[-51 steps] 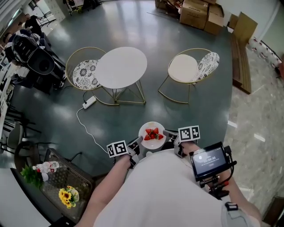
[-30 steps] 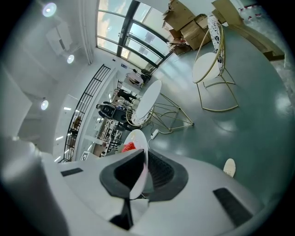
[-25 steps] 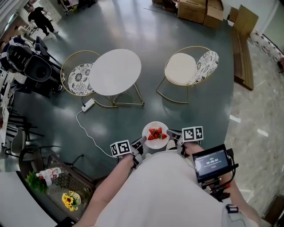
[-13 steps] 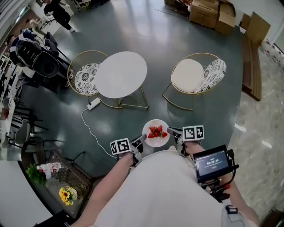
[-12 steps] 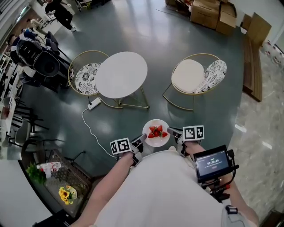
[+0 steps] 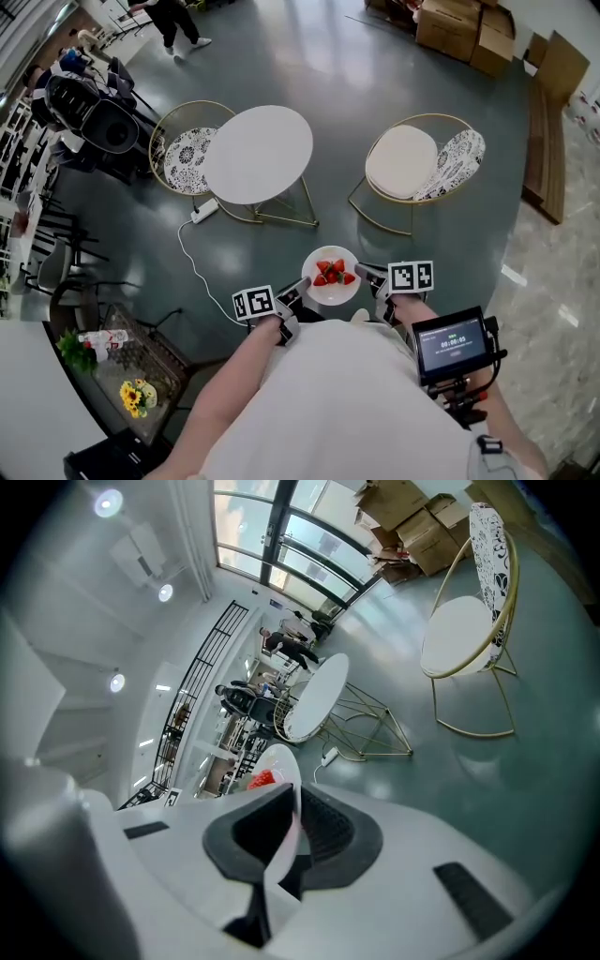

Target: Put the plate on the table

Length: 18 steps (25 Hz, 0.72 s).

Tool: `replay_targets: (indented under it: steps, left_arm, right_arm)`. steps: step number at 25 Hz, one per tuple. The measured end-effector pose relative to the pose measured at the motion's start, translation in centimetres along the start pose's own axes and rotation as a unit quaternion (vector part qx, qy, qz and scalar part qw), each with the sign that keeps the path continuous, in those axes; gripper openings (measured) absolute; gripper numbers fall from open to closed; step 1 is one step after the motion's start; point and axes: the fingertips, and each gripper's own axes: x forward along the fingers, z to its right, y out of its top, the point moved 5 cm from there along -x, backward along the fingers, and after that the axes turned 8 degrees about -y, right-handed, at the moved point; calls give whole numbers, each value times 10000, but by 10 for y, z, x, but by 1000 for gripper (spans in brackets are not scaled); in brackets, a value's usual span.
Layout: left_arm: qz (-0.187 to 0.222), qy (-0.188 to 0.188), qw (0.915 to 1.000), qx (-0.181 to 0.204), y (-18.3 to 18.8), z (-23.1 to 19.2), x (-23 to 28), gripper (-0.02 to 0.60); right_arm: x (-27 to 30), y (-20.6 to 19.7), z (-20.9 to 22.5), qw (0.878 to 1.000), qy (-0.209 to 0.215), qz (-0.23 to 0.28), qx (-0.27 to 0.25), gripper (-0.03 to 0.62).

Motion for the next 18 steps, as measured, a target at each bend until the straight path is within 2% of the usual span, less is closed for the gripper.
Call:
replay_targets:
  steps: [7, 11, 18]
  left_arm:
    - [5, -8, 9999, -118, 14, -9, 1, 18]
    - [-164, -75, 9997, -163, 28, -24, 15, 18]
    - [-461, -387, 9981, -147, 78, -26, 61, 18]
  right_arm:
    - [18, 10, 5, 9999, 97, -40, 44, 28]
    - [26, 18, 15, 9999, -75, -33, 138, 28]
    - [27, 73, 25, 9990, -387, 141, 182, 28]
